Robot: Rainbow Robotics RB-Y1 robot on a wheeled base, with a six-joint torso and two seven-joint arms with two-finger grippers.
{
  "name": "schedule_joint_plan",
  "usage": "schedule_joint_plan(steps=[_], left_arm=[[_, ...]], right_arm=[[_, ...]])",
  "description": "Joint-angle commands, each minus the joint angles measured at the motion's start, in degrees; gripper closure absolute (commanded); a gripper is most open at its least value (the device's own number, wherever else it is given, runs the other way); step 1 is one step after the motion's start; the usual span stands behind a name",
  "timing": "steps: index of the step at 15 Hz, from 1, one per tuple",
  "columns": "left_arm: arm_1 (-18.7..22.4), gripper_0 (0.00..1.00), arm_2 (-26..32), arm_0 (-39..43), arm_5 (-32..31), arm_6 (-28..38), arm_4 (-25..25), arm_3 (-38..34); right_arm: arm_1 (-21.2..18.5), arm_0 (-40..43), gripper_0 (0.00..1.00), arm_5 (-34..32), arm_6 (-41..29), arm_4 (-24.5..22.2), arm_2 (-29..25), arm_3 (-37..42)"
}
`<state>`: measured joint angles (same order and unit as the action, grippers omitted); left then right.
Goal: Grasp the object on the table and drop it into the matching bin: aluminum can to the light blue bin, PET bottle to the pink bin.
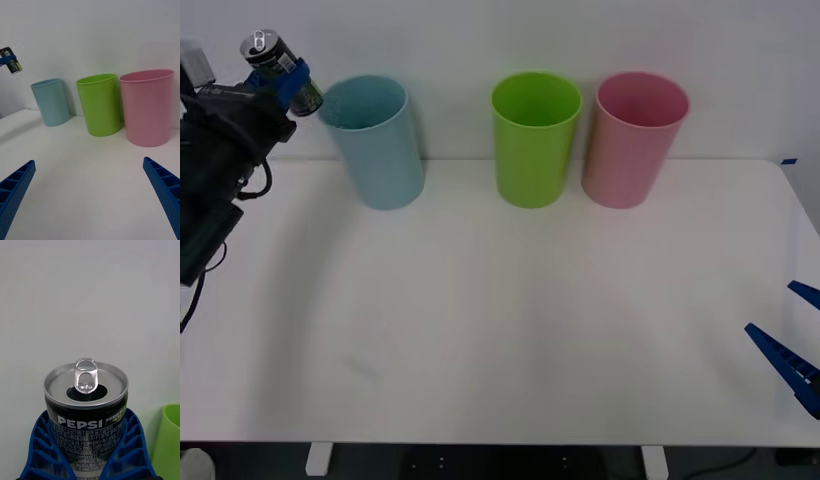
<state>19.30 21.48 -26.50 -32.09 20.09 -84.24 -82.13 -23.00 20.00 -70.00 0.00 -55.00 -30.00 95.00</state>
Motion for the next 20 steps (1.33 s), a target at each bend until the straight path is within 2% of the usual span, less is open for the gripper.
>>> schedule_joint_plan(steps=[1,7,13,20], left_arm=[[0.04,0.99,-0.47,-4.97,2.30,-0.49,-3.30,5.67],[0.04,0.99,-1.44,-14.55,6.96,-2.60,-8.57,17.44],[-0.05,0.99,-2.67,-23.07,7.84,-4.62,-13.40,28.69],[-0.14,0.99,-3.99,-23.95,8.98,-4.97,-13.49,29.92]], right_arm=[[0.00,0.00,0.00,0.00,0.00,0.00,0.00,0.00],[0.00,0.00,0.00,0.00,0.00,0.00,0.00,0.00],[0.00,0.00,0.00,0.00,0.00,0.00,0.00,0.00],[0.00,0.00,0.00,0.00,0.00,0.00,0.00,0.00]])
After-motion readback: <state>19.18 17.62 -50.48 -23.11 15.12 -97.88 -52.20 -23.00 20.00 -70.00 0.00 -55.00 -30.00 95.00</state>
